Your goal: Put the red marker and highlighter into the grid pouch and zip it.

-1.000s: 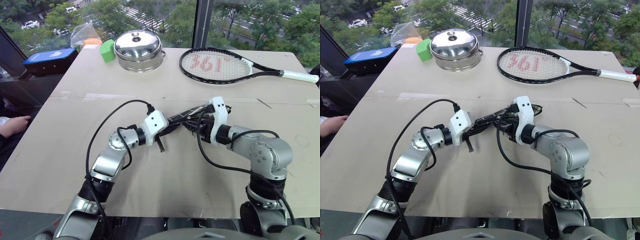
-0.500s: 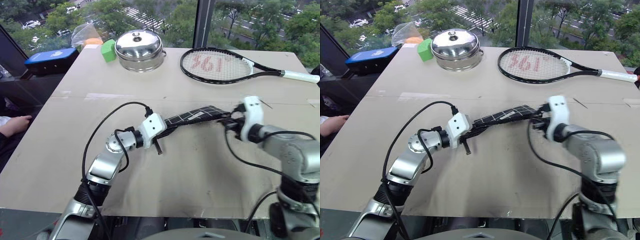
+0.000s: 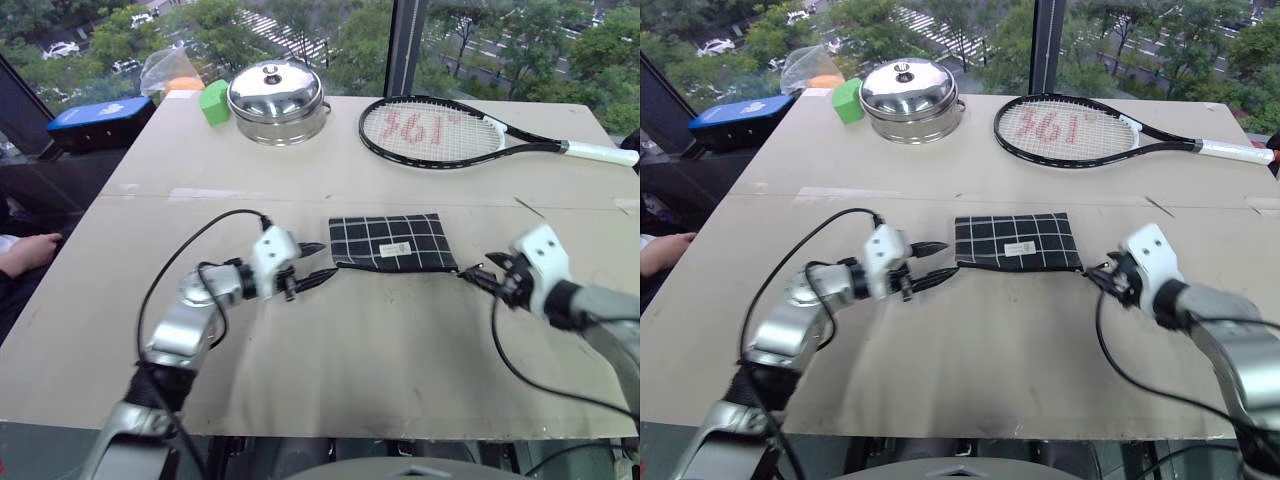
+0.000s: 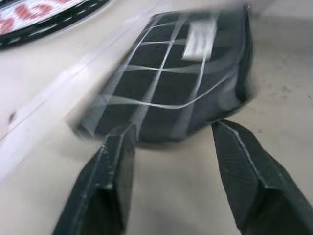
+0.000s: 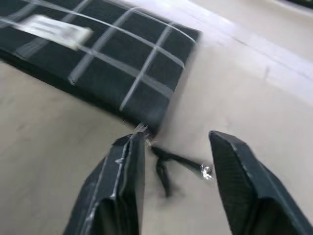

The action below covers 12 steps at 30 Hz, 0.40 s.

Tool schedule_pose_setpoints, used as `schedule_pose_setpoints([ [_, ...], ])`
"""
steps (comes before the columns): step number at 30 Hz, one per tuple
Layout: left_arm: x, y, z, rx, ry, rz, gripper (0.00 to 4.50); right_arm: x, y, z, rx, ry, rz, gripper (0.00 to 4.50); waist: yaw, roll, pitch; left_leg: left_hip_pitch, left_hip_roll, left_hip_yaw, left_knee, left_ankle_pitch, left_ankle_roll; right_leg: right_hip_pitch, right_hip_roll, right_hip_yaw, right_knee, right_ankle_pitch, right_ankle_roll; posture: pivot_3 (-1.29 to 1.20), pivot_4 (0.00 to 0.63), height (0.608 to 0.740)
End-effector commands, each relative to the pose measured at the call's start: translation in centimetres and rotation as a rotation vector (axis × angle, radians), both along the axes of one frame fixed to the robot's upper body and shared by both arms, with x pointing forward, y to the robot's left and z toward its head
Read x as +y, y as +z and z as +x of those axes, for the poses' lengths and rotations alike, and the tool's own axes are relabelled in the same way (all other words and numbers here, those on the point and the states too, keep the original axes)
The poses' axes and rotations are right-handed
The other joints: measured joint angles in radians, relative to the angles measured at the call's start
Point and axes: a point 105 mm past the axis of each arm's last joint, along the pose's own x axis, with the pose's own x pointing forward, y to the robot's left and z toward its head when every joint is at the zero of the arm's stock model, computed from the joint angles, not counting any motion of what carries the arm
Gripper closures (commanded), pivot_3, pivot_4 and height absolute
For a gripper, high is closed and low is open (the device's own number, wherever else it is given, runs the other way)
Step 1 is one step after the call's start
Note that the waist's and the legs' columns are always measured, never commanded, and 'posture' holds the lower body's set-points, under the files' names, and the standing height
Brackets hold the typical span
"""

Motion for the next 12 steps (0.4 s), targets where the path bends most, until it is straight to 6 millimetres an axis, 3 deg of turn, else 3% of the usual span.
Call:
schedule_pose_setpoints([
  [1,2.6,1.6,-2.3,0.1,0.015,-0.08,0.34,-2.6,1.9,-2.6,-0.092,0.032,-0.005,0.64,0.0,0.001,0.001,0.001,0.0,0.0,0.0,-0.001,-0.001,0.001,0.0,0.0,0.0,0.0,0.0,0.0,0.15,0.74],
  [2,3.9,1.7,-3.7,0.13,0.034,-0.087,0.02,-3.9,1.9,-4.1,-0.104,0.034,0.005,0.3,0.001,0.002,0.001,0.001,0.0,0.0,0.0,-0.001,-0.001,0.001,0.0,0.0,0.0,0.0,0.0,0.0,0.15,0.74],
  [3,4.8,1.7,-4.8,0.155,0.058,-0.08,0.0,-5.0,1.9,-5.5,-0.113,0.034,0.005,0.08,0.001,0.001,0.001,0.0,0.0,0.0,0.001,-0.001,-0.001,0.0,0.0,0.001,0.0,-0.003,0.001,0.0,0.15,0.74],
  [6,6.7,1.3,-7.4,0.197,0.11,-0.018,0.0,-7.1,2.3,-8.1,-0.14,0.034,-0.026,0.08,0.001,0.001,0.001,0.003,0.002,0.0,0.0,-0.003,-0.002,0.002,-0.001,0.001,-0.003,-0.005,-0.001,0.0,0.15,0.74],
  [12,7.0,1.3,-8.5,0.219,0.133,-0.025,0.0,-7.7,2.6,-9.9,-0.163,0.057,-0.041,0.08,0.002,0.009,0.005,0.004,0.001,0.0,0.001,-0.006,-0.007,0.002,-0.01,0.004,-0.004,-0.005,-0.002,0.0,0.15,0.74],
])
